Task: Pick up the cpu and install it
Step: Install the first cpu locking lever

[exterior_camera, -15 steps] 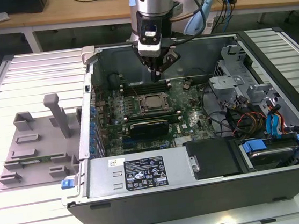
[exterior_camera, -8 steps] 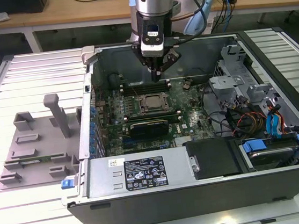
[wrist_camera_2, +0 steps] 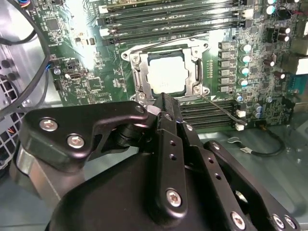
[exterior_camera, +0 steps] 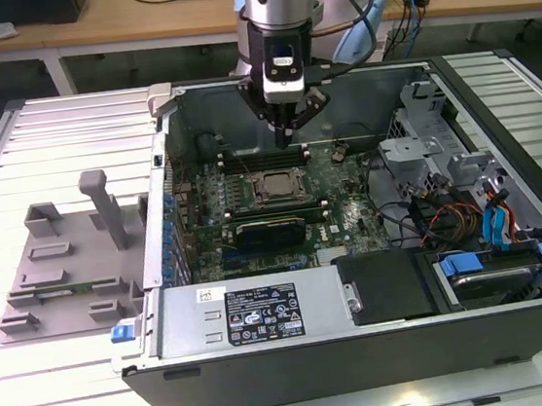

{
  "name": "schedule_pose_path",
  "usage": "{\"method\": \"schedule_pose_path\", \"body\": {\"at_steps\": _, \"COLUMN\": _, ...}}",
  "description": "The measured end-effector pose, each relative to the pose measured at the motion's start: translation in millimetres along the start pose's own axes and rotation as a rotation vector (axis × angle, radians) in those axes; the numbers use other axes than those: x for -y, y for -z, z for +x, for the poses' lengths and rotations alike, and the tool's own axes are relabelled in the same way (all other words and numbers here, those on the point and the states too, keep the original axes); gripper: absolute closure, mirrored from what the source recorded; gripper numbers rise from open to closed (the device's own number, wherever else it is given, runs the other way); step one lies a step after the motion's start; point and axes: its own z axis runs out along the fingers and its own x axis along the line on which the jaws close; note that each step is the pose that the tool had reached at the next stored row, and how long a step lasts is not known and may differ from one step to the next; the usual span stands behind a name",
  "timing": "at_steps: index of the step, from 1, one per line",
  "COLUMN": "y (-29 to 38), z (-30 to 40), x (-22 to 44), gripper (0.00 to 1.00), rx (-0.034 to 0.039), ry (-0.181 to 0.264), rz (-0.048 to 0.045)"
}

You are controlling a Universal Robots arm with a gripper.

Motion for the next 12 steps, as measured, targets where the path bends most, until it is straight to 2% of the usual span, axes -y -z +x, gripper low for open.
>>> {"method": "schedule_pose_path", "body": {"at_steps": 6, "y": 0.0, "z": 0.0, "x": 0.0, "gripper": 0.89, "rx": 0.0021, "ry": 0.053, "rz": -0.0029}}
{"method": "schedule_pose_path", "body": {"at_steps": 12, "y": 0.0, "z": 0.0, "x": 0.0, "gripper": 0.89, "rx": 0.0061, "ry": 0.156, "rz": -0.0083}}
